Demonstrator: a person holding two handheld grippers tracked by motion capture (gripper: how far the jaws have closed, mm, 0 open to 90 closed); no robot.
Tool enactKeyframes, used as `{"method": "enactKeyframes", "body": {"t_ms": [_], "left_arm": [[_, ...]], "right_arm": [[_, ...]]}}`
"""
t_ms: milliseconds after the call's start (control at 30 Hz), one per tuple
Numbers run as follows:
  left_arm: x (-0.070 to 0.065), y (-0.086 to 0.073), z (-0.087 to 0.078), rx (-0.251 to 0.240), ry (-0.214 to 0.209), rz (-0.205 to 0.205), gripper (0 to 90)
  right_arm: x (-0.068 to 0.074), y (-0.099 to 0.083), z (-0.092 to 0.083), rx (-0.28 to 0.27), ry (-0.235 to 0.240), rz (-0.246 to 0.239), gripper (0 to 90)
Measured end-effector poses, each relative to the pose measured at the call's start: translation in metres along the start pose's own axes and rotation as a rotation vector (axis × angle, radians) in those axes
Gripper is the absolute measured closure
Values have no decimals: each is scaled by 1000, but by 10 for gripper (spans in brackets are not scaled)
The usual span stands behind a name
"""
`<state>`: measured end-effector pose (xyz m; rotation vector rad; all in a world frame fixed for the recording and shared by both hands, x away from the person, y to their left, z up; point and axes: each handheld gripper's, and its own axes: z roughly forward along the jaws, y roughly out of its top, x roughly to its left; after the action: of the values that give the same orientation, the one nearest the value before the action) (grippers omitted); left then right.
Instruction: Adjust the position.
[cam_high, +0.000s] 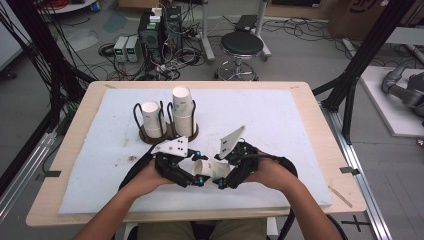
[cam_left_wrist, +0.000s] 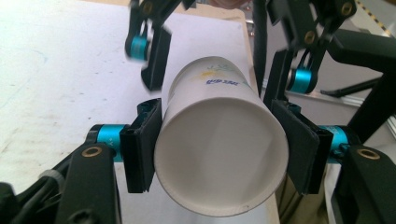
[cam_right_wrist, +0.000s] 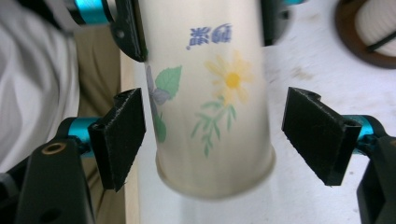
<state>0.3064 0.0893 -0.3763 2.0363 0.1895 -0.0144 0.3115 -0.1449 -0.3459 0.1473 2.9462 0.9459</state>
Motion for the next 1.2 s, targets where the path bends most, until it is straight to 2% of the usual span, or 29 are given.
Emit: {"method": "enactKeyframes", "body": {"t_ms": [167,267,333,400,500,567,633,700,800,867,1100,1200], "left_arm": [[5,-9,-2,-64,18,-36,365],[7,-11,-4,-85,41,-31,365],[8,-11,-6,-121,57,-34,365],[9,-12,-8,-151,67,-33,365],[9,-14,-11,-191,85,-34,366],[9,-14,-12,-213,94,-31,366],[9,-15,-13,-236,97,-33,367],[8,-15,-14,-251,100,-29,367],[8,-15,-14,-268,102,-23,367],[7,-16,-14,-279,100,-22,366],[4,-21,-12,-300,84,-10,367],[4,-21,-12,-307,78,-7,367]], "right_arm": [[1,-20,-15,-178,-35,61,222],[2,-32,-22,-297,-73,111,208],[3,-41,-25,-373,-95,149,208],[5,-50,-26,-427,-120,175,203],[7,-61,-24,-475,-156,206,204],[9,-71,-22,-542,-189,226,204],[12,-78,-20,-584,-207,249,204],[12,-84,-18,-608,-216,269,203],[12,-88,-16,-608,-206,281,204],[14,-90,-15,-627,-194,285,204],[15,-92,-8,-616,-168,298,204],[14,-92,-7,-629,-157,297,204]]}}
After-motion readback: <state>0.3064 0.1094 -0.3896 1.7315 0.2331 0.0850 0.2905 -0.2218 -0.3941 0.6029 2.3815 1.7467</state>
